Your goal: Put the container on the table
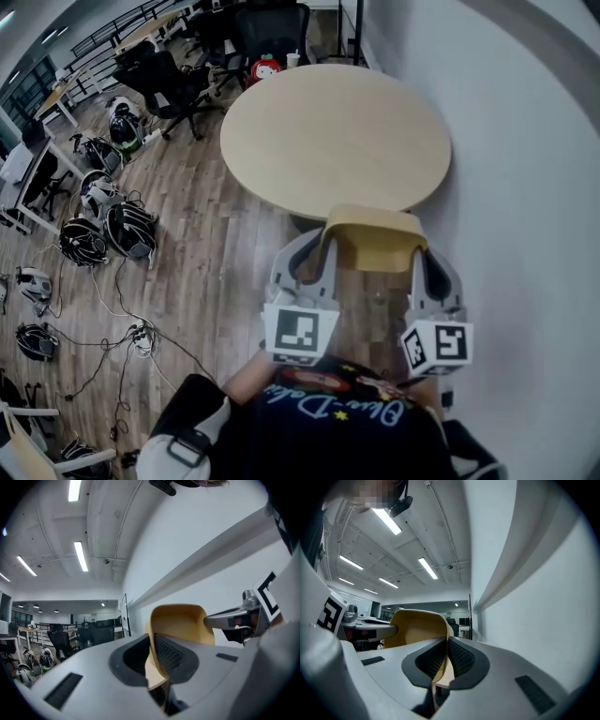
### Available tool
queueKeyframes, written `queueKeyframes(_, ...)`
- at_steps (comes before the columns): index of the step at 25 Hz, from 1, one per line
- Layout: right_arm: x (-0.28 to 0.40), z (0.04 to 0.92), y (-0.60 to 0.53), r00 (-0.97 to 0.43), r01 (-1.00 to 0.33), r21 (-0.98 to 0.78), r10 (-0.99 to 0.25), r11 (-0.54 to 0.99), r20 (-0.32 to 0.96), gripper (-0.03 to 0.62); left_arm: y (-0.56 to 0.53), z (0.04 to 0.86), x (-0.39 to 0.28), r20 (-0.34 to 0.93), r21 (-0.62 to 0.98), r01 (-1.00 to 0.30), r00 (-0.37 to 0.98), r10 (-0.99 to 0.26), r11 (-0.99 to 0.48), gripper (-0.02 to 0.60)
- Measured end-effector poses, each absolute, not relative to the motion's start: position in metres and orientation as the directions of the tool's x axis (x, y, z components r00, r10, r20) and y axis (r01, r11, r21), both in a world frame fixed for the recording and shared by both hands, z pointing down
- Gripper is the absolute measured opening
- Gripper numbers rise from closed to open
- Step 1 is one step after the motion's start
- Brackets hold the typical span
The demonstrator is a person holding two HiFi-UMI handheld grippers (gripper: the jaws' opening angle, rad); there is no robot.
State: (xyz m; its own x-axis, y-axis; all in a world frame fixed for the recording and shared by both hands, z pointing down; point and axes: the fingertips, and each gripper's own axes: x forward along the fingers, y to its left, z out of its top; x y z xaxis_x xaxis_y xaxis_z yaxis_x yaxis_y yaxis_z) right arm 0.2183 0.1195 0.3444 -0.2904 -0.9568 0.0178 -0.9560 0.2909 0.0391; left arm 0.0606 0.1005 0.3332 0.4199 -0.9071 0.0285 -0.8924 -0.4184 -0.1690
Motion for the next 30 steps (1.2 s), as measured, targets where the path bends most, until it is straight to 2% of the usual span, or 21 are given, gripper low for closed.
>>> queueKeyframes(30, 0.112, 0.356, -0.024, -0.254, -0.960, 0.095, -0.963, 0.262, 0.093, 0.014, -0.049, 0.355, -0.047, 0.047, -0.117, -0.877, 0.465, -0.884, -0.467, 0.031)
